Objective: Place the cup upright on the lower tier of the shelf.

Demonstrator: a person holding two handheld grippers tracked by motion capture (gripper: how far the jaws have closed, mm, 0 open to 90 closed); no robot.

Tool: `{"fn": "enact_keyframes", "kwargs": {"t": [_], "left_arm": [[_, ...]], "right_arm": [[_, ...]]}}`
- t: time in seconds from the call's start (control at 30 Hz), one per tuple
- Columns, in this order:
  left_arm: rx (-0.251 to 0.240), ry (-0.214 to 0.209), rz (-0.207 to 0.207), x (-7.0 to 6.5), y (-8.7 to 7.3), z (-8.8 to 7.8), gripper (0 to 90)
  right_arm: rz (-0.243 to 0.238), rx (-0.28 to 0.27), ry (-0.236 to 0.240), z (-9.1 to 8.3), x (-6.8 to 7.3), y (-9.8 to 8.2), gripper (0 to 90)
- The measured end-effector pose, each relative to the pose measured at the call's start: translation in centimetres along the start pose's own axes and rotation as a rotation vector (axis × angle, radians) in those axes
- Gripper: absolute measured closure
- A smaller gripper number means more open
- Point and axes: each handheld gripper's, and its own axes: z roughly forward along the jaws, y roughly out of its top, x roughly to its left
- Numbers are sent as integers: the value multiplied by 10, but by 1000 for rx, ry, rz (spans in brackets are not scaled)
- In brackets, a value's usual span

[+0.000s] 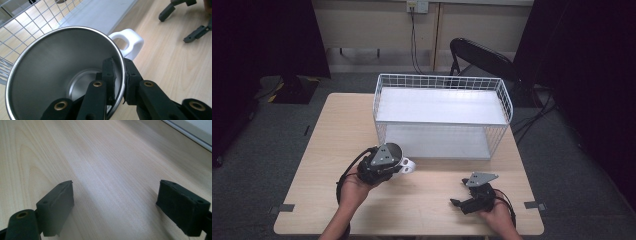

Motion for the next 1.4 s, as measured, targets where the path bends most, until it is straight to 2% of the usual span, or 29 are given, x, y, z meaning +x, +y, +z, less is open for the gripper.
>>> {"fn": "enact_keyframes", "kwargs": {"t": [0.37, 0.8, 1.4], "left_arm": [[-5, 36, 8, 3, 11, 6, 824], [-8, 57, 17, 6, 18, 12, 824], [-8, 50, 35, 4, 32, 20, 824]], "right_arm": [[1, 0, 0, 0, 0, 0, 129], [-1, 0, 1, 0, 0, 0, 129], [-1, 0, 2, 0, 0, 0, 129]]}}
